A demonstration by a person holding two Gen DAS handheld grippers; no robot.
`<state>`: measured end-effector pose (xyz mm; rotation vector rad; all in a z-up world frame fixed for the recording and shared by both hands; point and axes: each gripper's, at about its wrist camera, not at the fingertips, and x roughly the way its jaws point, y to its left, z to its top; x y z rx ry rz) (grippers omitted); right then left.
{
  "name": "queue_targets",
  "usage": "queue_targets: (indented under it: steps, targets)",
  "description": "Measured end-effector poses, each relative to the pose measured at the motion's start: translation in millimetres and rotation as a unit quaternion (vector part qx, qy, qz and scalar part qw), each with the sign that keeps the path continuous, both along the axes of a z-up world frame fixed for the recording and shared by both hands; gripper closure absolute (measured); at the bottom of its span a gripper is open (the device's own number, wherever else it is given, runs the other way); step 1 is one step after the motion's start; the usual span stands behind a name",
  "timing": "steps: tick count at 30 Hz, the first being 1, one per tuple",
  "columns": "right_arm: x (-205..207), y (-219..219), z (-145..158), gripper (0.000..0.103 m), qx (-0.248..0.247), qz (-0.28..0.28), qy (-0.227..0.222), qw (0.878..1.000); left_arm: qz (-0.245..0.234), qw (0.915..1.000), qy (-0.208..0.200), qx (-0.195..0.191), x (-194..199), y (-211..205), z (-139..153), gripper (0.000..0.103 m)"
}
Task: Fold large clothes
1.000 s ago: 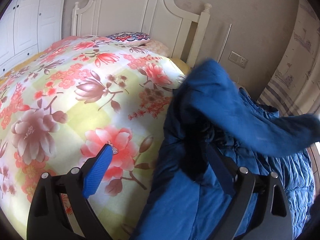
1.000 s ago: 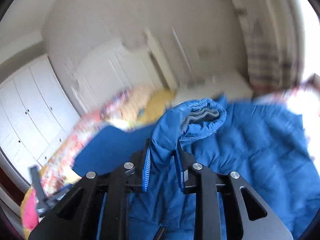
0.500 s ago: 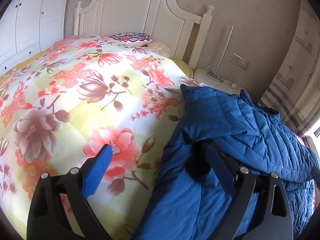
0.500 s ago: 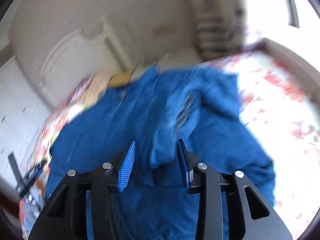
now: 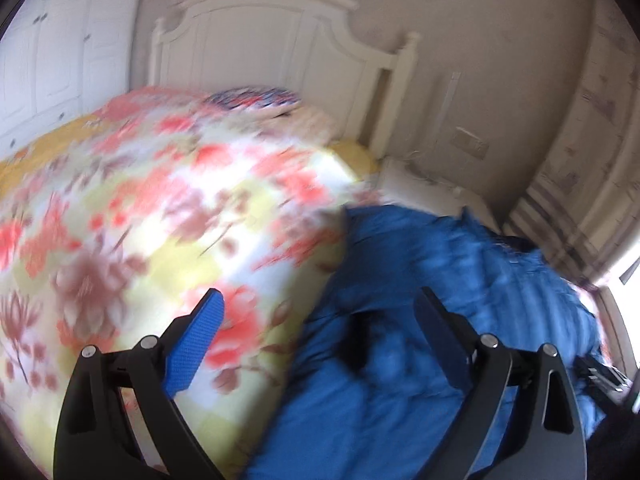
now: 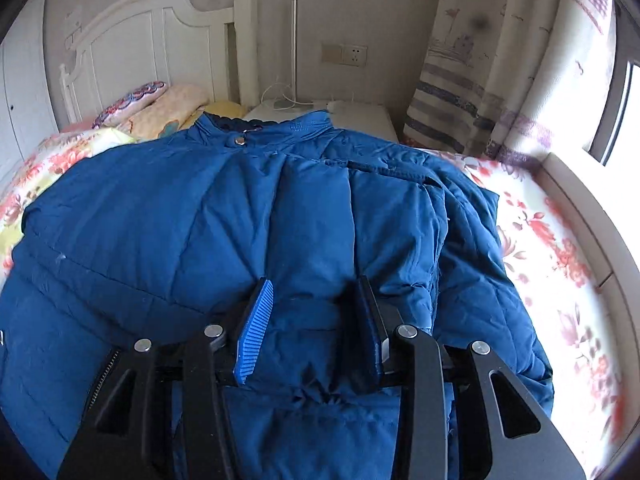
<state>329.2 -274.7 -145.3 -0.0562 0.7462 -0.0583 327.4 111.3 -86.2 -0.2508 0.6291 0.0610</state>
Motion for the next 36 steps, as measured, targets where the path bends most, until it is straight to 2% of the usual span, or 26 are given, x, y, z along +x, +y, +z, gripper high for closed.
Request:
queue_targets:
  steps: [4, 6, 8, 10, 12, 14, 15, 17, 20, 23, 24, 26, 27, 28, 30, 34, 36]
  targets:
    - [1.8, 2.6, 0.4, 0.069, 0.004, 0.000, 0.001, 1.000, -0.052, 0.9984, -0.004, 0.021, 29.7, -41.8, 32.3, 0.003]
    - [1.3, 2.0, 0.5, 0.069, 0.006, 0.000, 0.001, 1.000, -0.082, 0.9960, 0.017, 0.031, 58.7, -68.3, 34.3, 0.003]
    - [-0.7, 1.0, 1.4, 0.069, 0.005, 0.000, 0.000, 1.000, -0.101, 0.9929, 0.051, 0.035, 81.3, -86.2, 21.5, 0.003]
    - [-1.3, -1.0, 1.5, 0.069, 0.007, 0.000, 0.000, 1.000, -0.114, 0.9876, 0.096, 0.050, 103.8, -101.2, -8.9, 0.003]
    - [-2.6, -5.0, 2.8, 0.069, 0.010, 0.002, -0.001, 1.000, -0.104, 0.9801, 0.138, 0.098, 116.9, -107.0, -45.2, 0.002]
    - [-2.2, -4.9, 2.6, 0.069, 0.012, 0.005, -0.001, 1.000, -0.116, 0.9819, 0.105, 0.107, 110.1, -105.9, -60.0, 0.002]
    - [-2.4, -4.4, 2.5, 0.069, 0.013, 0.005, -0.001, 1.000, -0.116, 0.9816, 0.110, 0.105, 109.2, -104.9, -58.5, 0.002]
    - [-1.9, -5.3, 2.3, 0.069, 0.015, 0.005, 0.000, 1.000, -0.109, 0.9813, 0.125, 0.097, 110.7, -103.6, -49.3, 0.003]
    - [-1.3, -6.7, 1.9, 0.068, 0.018, 0.006, -0.001, 1.000, -0.108, 0.9875, 0.097, 0.062, 106.6, -103.0, -20.6, 0.003]
    - [-1.2, -7.2, 1.9, 0.068, 0.020, 0.006, -0.001, 1.000, -0.112, 0.9870, 0.063, 0.097, 113.2, -121.7, 1.8, 0.002]
    - [-1.2, -7.5, 1.7, 0.068, 0.021, 0.007, -0.001, 1.000, -0.111, 0.9842, 0.069, 0.119, 122.8, -129.9, -2.0, 0.002]
    - [-1.5, -7.4, 1.6, 0.068, 0.022, 0.007, -0.001, 1.000, -0.108, 0.9770, 0.114, 0.144, 146.1, -136.1, -24.7, 0.002]
    - [-1.6, -8.0, 1.6, 0.068, 0.024, 0.008, -0.002, 1.000, -0.104, 0.9720, 0.149, 0.148, 161.0, -133.8, -47.2, 0.002]
    - [-2.1, -7.6, 1.8, 0.068, 0.028, 0.012, -0.003, 1.000, -0.112, 0.9748, 0.145, 0.127, 166.1, -128.4, -58.0, 0.002]
    - [-1.8, -9.7, 2.0, 0.068, 0.031, 0.013, -0.002, 0.999, -0.108, 0.9772, 0.144, 0.112, 166.5, -123.1, -56.9, 0.002]
    - [-2.2, -12.5, 1.8, 0.068, 0.038, 0.013, -0.003, 0.999, -0.090, 0.9764, 0.140, 0.137, 151.1, -125.1, -49.2, 0.003]
    - [-2.3, -14.0, 2.0, 0.068, 0.042, 0.013, -0.003, 0.999, -0.098, 0.9813, 0.110, 0.124, 119.6, -124.4, -32.0, 0.003]
